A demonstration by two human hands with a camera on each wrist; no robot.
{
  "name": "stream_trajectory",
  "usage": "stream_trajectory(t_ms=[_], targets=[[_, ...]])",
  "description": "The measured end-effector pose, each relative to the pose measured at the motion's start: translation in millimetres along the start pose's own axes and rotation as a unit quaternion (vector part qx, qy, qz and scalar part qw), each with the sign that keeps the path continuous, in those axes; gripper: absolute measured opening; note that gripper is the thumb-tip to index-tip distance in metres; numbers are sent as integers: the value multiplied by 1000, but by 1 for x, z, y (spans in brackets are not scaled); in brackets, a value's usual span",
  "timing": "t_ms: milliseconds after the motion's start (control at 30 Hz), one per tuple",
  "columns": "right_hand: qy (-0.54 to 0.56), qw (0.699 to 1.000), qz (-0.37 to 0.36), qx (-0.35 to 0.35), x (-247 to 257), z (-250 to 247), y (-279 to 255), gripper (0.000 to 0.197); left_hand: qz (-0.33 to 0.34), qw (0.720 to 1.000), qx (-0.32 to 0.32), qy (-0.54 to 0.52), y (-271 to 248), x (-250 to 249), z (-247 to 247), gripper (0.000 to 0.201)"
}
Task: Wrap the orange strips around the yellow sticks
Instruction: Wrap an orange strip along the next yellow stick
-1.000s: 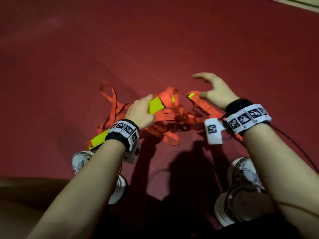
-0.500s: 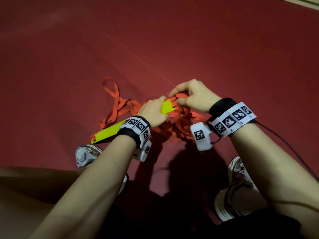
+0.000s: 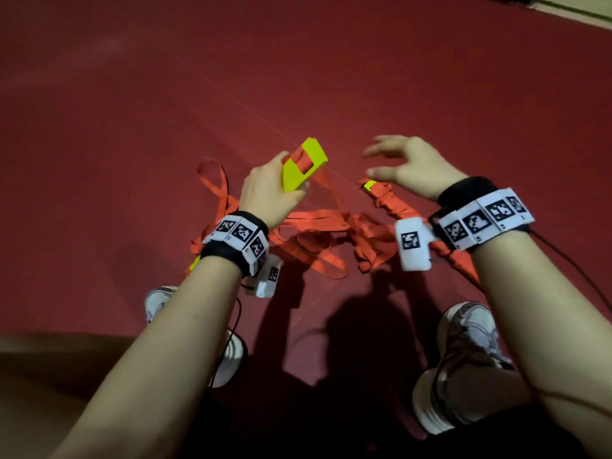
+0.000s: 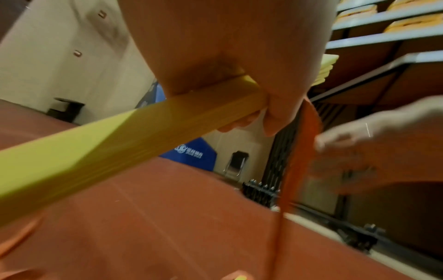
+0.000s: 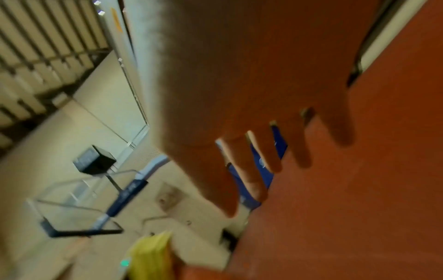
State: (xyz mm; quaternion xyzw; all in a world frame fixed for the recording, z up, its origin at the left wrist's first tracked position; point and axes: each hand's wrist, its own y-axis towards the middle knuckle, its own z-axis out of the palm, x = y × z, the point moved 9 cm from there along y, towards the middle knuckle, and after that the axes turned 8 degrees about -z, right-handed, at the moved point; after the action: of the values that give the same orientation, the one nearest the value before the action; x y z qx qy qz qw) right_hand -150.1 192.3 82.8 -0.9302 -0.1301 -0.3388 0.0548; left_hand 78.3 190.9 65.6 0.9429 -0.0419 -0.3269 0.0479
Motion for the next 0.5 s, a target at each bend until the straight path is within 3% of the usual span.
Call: stream_trajectory(t_ms=[100,167,267,367,500], targets=[[185,975,-127,-4,59,20,3,27,5,998,13,-56,0,-23,-2,19],[210,961,-170,-55,75,20,5,23,10,994,26,-101,0,-37,-4,15],[169,962,-153,-151,72,14,6,15,12,992,11,-129,-1,-46,-13,16],[170,960,-132,-177,68,10,2,16,4,994,-43,-97,-1,-43,-24,30],[79,965,-115,-223,78,-5,-5,36,-23,995,-90,-40,-4,-42,-27,45]])
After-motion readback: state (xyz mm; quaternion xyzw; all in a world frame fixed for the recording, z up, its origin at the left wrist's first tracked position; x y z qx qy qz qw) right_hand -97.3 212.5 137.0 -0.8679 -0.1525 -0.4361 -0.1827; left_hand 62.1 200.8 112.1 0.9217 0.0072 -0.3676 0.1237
